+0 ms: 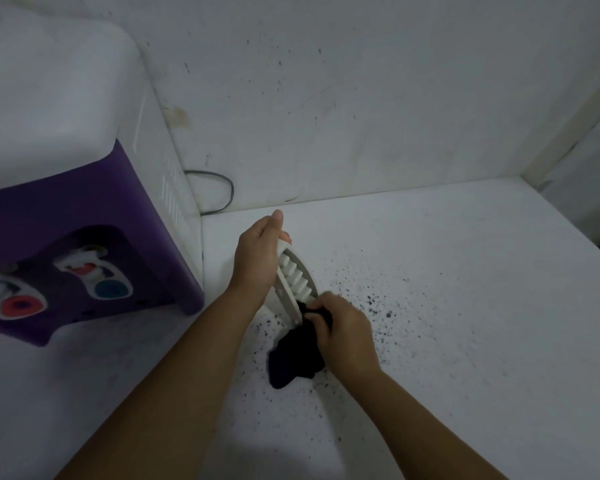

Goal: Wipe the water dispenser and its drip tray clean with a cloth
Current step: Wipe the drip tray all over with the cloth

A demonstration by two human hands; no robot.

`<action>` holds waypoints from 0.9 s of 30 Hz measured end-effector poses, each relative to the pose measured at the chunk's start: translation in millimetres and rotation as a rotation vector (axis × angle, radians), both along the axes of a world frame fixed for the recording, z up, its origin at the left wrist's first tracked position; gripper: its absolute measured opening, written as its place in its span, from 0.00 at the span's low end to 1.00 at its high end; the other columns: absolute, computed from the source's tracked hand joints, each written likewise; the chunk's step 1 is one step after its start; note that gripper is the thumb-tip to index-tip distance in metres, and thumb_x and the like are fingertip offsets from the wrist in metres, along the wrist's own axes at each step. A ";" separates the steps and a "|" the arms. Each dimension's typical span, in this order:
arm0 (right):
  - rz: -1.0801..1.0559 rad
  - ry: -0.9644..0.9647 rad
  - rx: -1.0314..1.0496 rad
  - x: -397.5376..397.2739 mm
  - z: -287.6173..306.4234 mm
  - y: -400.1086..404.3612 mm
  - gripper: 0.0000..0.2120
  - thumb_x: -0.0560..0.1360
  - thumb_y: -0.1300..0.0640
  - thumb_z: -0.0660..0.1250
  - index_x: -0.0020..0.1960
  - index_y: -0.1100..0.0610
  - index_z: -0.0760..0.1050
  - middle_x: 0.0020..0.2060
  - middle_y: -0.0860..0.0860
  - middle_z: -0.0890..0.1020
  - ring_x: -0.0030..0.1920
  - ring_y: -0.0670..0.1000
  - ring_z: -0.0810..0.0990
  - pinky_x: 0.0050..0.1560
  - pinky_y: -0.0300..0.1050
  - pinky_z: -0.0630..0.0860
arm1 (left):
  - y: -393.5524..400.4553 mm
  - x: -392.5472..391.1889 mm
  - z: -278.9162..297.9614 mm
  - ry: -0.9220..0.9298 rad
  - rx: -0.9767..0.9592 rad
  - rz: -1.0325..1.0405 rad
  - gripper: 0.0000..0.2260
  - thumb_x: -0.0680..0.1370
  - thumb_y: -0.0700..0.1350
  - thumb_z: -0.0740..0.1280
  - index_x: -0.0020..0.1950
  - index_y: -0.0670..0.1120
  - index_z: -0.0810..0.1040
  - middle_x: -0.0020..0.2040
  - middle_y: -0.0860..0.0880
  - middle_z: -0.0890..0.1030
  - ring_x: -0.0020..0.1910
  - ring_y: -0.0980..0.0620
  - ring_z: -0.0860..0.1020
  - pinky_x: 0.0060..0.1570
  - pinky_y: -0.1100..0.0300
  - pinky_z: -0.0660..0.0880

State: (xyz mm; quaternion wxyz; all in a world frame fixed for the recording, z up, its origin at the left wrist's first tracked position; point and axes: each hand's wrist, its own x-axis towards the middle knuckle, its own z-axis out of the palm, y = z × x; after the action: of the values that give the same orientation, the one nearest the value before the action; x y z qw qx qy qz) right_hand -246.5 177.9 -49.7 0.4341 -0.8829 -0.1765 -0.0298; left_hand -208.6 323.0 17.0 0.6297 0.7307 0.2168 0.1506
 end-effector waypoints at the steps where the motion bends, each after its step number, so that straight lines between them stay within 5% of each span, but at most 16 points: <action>1: -0.016 -0.025 0.057 3.5 13.6 5.0 0.05 0.74 0.64 0.67 0.44 0.55 0.78 0.38 0.47 0.81 0.39 0.45 0.78 0.40 0.38 0.75 | -1.6 -0.2 0.8 -0.004 -0.001 -0.005 0.19 0.82 0.53 0.56 0.37 0.43 0.73 0.37 0.52 0.75 0.36 0.61 0.71 0.33 0.79 0.66; 5: -0.074 -0.167 0.227 23.2 59.2 24.6 0.03 0.76 0.63 0.66 0.46 0.56 0.77 0.39 0.46 0.80 0.40 0.43 0.78 0.42 0.32 0.73 | -8.8 1.0 4.0 -0.004 -0.016 -0.045 0.19 0.81 0.53 0.57 0.36 0.44 0.72 0.36 0.53 0.75 0.36 0.57 0.72 0.41 0.65 0.68; 11: -0.135 0.038 0.013 14.0 5.4 -4.9 0.05 0.76 0.62 0.66 0.43 0.55 0.76 0.35 0.48 0.79 0.37 0.45 0.77 0.37 0.40 0.73 | -6.2 -0.6 1.2 -0.011 0.015 -0.045 0.19 0.81 0.53 0.57 0.37 0.42 0.73 0.37 0.52 0.75 0.36 0.62 0.70 0.33 0.81 0.64; 16: -0.080 -0.200 0.106 23.1 39.2 13.9 0.02 0.76 0.63 0.66 0.45 0.57 0.76 0.37 0.49 0.79 0.38 0.45 0.76 0.39 0.34 0.72 | -11.4 3.0 1.4 -0.016 -0.023 -0.054 0.19 0.81 0.53 0.59 0.35 0.44 0.72 0.33 0.54 0.74 0.34 0.57 0.71 0.40 0.68 0.68; 22: -0.109 -0.006 -0.086 15.8 -3.6 -7.5 0.05 0.76 0.65 0.64 0.43 0.57 0.75 0.36 0.50 0.78 0.37 0.48 0.75 0.37 0.43 0.74 | -7.7 4.2 -0.6 -0.019 -0.002 -0.041 0.19 0.81 0.53 0.59 0.34 0.44 0.72 0.34 0.52 0.73 0.34 0.59 0.69 0.30 0.78 0.64; 27: -0.093 -0.136 0.072 22.4 35.1 10.6 0.02 0.76 0.62 0.66 0.45 0.56 0.76 0.37 0.47 0.79 0.37 0.43 0.75 0.39 0.33 0.72 | -11.0 6.3 1.3 -0.005 -0.026 -0.054 0.19 0.81 0.54 0.59 0.34 0.45 0.71 0.33 0.53 0.74 0.31 0.60 0.70 0.33 0.73 0.67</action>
State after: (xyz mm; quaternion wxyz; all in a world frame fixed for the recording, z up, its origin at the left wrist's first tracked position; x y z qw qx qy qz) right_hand -224.1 188.5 -14.6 0.4506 -0.8700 -0.1631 -0.1162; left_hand -202.3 312.1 18.2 0.6437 0.7274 0.1974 0.1325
